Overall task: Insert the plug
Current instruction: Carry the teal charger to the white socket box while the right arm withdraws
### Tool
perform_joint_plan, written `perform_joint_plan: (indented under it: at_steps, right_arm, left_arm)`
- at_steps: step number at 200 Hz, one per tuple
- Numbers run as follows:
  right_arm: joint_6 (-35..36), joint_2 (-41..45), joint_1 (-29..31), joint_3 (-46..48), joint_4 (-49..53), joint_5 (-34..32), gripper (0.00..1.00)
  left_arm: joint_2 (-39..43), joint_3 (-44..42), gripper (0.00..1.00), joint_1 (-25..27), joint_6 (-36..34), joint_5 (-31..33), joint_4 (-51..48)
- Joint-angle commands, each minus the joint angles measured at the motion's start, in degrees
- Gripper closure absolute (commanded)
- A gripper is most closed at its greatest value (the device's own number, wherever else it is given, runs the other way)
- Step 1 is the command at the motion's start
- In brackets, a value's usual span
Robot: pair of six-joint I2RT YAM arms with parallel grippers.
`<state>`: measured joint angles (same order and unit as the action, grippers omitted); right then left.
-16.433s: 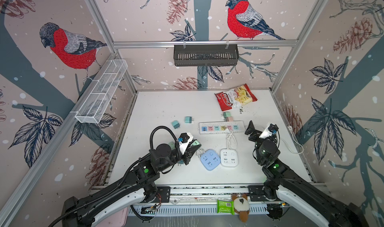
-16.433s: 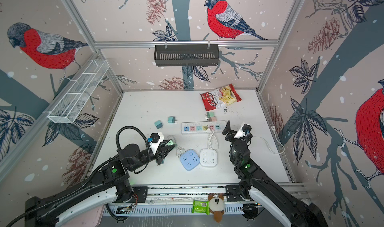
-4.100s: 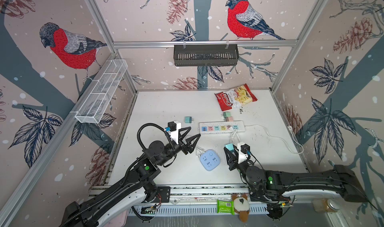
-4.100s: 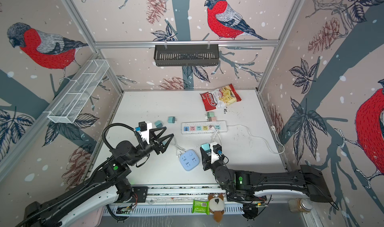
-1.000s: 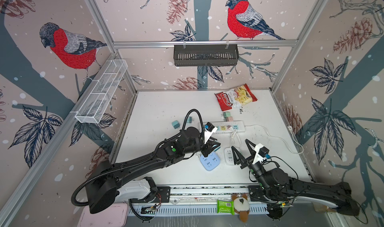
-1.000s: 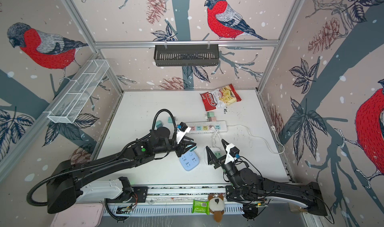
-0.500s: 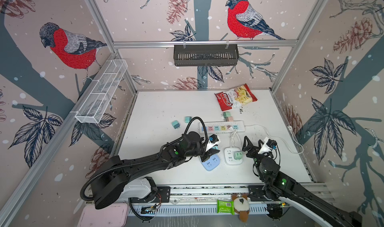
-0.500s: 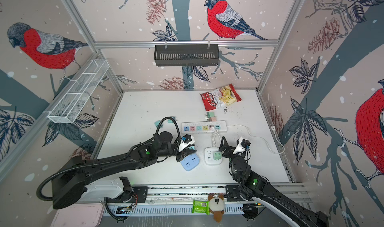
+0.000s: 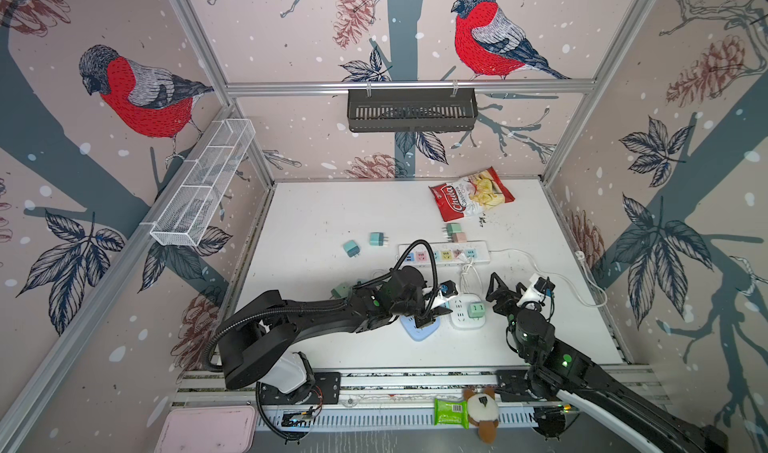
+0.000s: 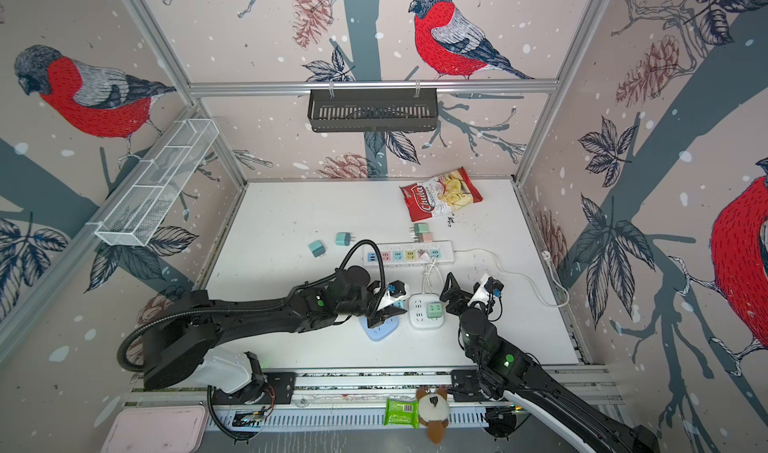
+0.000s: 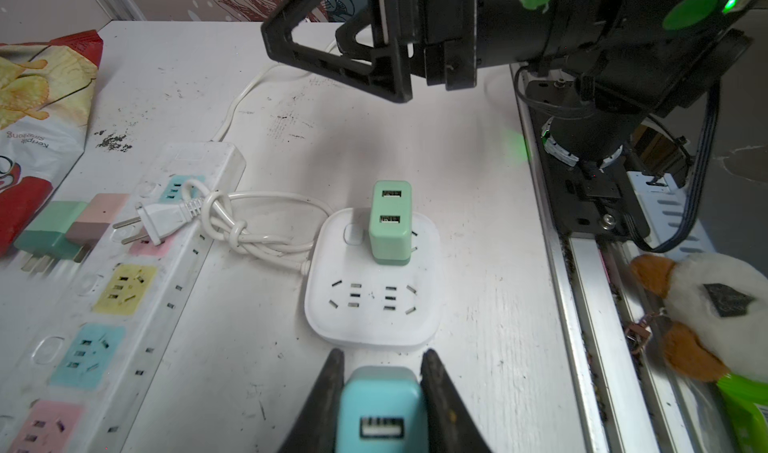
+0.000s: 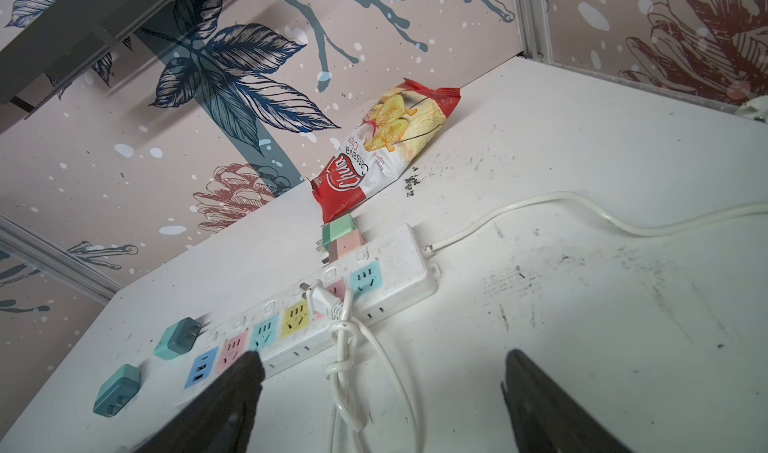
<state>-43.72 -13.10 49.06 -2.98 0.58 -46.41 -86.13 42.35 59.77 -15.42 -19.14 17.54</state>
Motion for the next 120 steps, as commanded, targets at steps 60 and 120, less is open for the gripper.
perform_joint_plan:
  at_steps: [60,120]
  right_arm:
    - [2.7,-2.2,-0.8,-1.8,-2.6,0.3,0.07]
    - [3.0,-17.4,-3.8,-5.3,-6.8,5.8,0.11]
  left_arm:
    - [-1.8,1.9,1.0,0.2,-1.2,-0.3,3.7]
    - [-5.0,5.7,1.0,-1.4,-3.5,-3.9,4.0]
